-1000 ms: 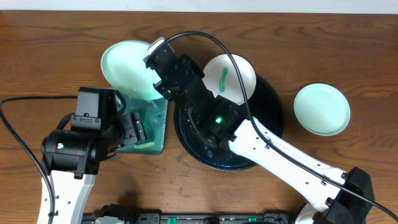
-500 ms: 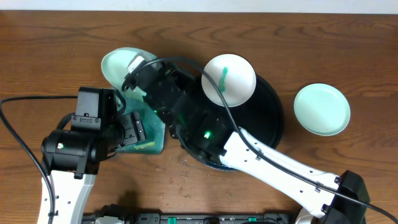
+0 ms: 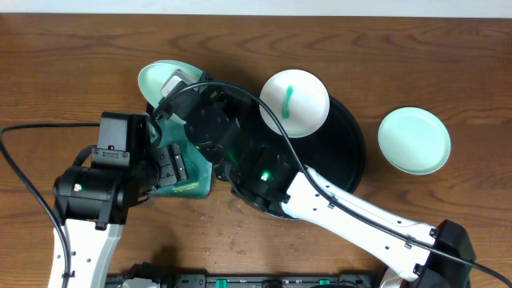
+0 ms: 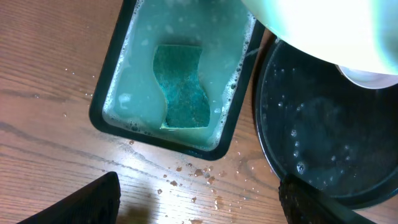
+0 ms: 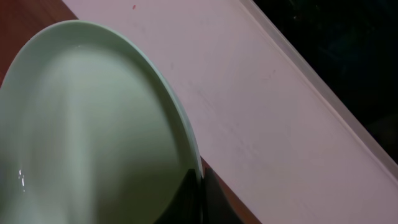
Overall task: Clean dirty plates on tray and stack at the side
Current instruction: 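Lift the pale green plate with the right gripper and dip it in water, then carry the rinsed plate right and stack it on the cleaned plate, then grip the white plate rim with the right gripper and pull it center, then pick up the sponge from the water tray with the left gripper, then scrub the white plate with the sponge in the left gripper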
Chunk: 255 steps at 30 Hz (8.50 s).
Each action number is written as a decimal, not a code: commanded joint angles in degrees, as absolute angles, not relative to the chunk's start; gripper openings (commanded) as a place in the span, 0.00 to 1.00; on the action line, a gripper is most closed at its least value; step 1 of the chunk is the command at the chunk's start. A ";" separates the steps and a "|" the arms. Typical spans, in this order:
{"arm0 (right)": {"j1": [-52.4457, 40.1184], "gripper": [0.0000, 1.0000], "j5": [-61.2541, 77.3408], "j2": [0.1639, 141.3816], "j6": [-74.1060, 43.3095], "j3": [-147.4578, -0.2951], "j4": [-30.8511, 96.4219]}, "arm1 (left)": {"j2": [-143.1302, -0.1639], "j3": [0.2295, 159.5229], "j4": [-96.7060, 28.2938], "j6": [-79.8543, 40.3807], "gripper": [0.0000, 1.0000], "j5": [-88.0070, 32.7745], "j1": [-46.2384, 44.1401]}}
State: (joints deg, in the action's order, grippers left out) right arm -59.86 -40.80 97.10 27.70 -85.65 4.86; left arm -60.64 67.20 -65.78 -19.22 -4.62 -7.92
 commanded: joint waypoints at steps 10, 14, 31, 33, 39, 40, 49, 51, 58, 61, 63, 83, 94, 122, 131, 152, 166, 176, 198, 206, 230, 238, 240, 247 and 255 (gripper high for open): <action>-60.10 0.01 -42.15 97.01 28.34 -86.37 4.01 | -60.60 67.07 -65.98 -18.65 0.83 -4.95 -7.68; -57.04 0.01 -42.15 97.69 19.68 -86.35 5.10 | -60.60 67.07 -65.98 -18.68 0.82 -4.95 -7.68; -20.38 0.01 13.39 93.25 -22.28 -86.37 35.68 | -60.60 67.07 -65.98 -18.65 0.82 -4.95 -7.68; -14.39 0.01 11.62 91.68 -22.98 -86.37 40.45 | -60.60 67.07 -65.98 -18.65 0.82 -4.95 -7.68; 3.90 0.01 2.66 91.72 -24.67 -86.08 52.88 | -60.60 67.07 -65.95 -18.65 0.82 -4.95 -7.68; 6.79 0.01 0.71 92.14 -24.64 -85.89 54.30 | -60.60 67.07 -65.95 -18.65 0.82 -4.95 -7.68; 28.16 0.01 -2.11 98.17 -24.60 -80.34 60.16 | -60.60 67.07 -65.98 -18.65 0.82 -4.95 -7.68; 30.74 0.01 -0.60 98.67 -24.58 -78.43 59.68 | -60.60 67.07 -65.98 -18.65 0.83 -4.95 -7.68; 32.75 0.03 4.08 98.80 -22.15 -71.40 52.86 | -60.60 67.07 -65.98 -18.65 0.82 -4.95 -7.68; 31.55 0.33 11.18 98.39 -19.11 -71.75 50.46 | -60.60 67.07 -65.98 -18.65 0.82 -4.95 -7.68; 29.63 0.38 16.80 97.45 -15.59 -72.49 48.82 | -60.60 67.07 -65.98 -18.65 0.83 -4.95 -7.68; -10.92 0.71 -1.96 102.37 -6.55 -73.97 28.75 | -60.60 67.07 -65.98 -18.65 0.83 -4.95 -7.68; -13.02 0.27 -0.97 112.60 -10.70 -73.97 22.96 | -60.60 67.07 -65.95 -18.65 0.83 -4.95 -7.68; -17.67 0.01 9.08 105.12 -20.67 -67.31 51.57 | -60.60 67.07 -65.08 -18.68 0.83 -4.95 -7.68; -17.56 0.19 5.02 100.92 -14.24 -66.72 52.40 | -63.66 65.60 -64.53 -18.79 0.83 -1.45 -7.66; -17.56 0.26 4.43 88.40 -12.80 -66.70 50.39 | -101.51 61.60 -50.43 -25.82 0.36 -0.40 -7.22; -17.21 0.31 -4.12 88.42 -21.02 -66.67 50.35 | -99.90 61.63 -52.05 -23.97 0.07 -1.06 -2.83; -12.73 0.47 1.61 93.03 -18.33 -66.67 46.15 | -80.51 61.63 -55.05 -18.39 0.07 -1.08 -2.85; -13.15 0.01 17.89 108.99 -10.66 -66.59 43.33 | -73.80 61.63 -54.81 -9.34 0.07 -19.25 -3.18; -17.47 0.01 17.02 108.95 -9.65 -66.59 50.09 | -73.84 61.60 -54.00 -8.60 0.07 -19.27 -9.85; -20.69 0.01 12.91 108.97 -19.66 -66.59 47.62 | -100.05 61.60 -25.63 -36.60 0.07 -25.08 -34.59; -20.69 0.01 12.91 108.97 -19.66 -66.59 47.79 | -109.84 61.63 -29.43 -37.08 0.07 -18.52 -33.23; -20.69 0.01 12.91 108.97 -19.64 -66.59 47.81 | -110.06 61.73 -34.46 -35.94 0.07 -9.85 -31.92; -20.69 0.01 12.88 108.95 -19.62 -66.59 47.64 | -110.04 66.83 -45.91 -29.91 0.07 0.75 -26.79; -20.69 0.01 12.05 108.97 -19.64 -66.59 47.75 | -110.50 67.79 -38.28 -26.74 0.07 -18.79 -27.57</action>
State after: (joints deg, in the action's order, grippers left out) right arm -20.49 14.06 108.03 -20.34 -66.74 48.03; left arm -107.37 68.79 -41.80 -29.26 -15.05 -27.83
